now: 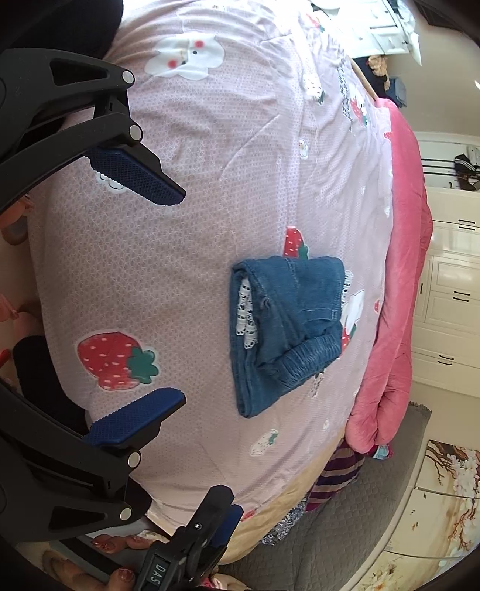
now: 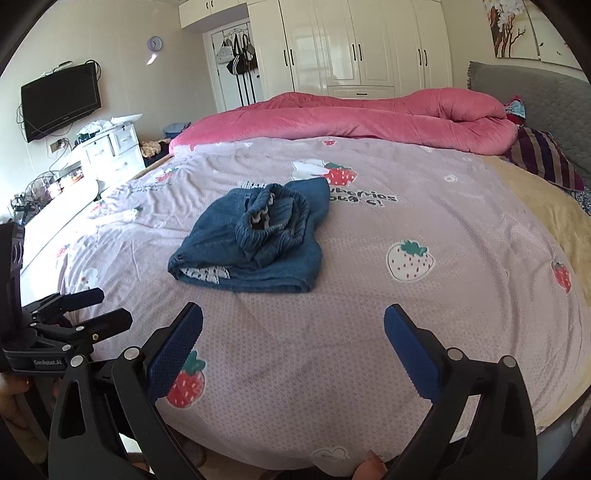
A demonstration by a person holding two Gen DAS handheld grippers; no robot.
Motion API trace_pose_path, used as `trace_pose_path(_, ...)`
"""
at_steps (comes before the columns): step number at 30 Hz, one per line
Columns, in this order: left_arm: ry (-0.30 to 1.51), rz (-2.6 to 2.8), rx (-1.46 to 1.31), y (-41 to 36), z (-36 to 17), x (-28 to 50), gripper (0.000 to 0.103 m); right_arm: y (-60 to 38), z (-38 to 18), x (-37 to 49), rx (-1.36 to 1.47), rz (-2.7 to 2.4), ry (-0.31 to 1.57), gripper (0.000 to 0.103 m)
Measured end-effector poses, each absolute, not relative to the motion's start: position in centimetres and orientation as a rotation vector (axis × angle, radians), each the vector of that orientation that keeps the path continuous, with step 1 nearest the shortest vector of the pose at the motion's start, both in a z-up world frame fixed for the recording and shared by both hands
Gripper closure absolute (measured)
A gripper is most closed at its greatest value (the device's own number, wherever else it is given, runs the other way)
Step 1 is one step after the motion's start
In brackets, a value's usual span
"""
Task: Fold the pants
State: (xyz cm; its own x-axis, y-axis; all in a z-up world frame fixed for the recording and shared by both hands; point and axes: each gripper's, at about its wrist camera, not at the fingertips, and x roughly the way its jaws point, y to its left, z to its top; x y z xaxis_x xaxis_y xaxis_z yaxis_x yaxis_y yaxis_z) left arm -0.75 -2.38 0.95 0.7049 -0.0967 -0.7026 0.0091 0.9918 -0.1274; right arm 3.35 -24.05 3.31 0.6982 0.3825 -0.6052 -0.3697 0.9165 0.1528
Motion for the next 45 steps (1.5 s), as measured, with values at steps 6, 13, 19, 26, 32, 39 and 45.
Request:
trace_pose_path(6,0.789,-0.047,-0.120,-2.3,0.8,-0.7,0.010,-24.0,2.7,3.1,0.009,0.414,0.689,0.005)
trace_pose_path(13,0.807,-0.029,-0.115,-2.3,0.2,-0.8,0.010,-23.5,2.3,3.0,-0.008,0.421,0.697,0.005)
trace_pose_path(19,0.821,0.000,-0.111,-2.1,-0.1,-0.6,0.010,-23.2,1.4,3.3,-0.016,0.415,0.721,0.005)
trace_pose_path(26,0.842,0.023,-0.105,-1.9,-0.7,-0.5,0.010,-22.9,0.9,3.3,-0.021,0.420,0.734,0.005)
trace_pose_path(32,0.845,0.033,-0.101,-1.9,-0.8,-0.5,0.010,-22.7,0.6,3.4,-0.024,0.420,0.743,0.005)
trace_pose_path(39,0.847,0.048,-0.097,-1.8,-0.8,-0.5,0.010,-22.7,0.3,3.5,-0.027,0.415,0.750,0.005)
trace_pose_path(45,0.850,0.055,-0.096,-1.7,-0.9,-0.5,0.010,-22.7,0.0,3.6,-0.031,0.407,0.754,0.005)
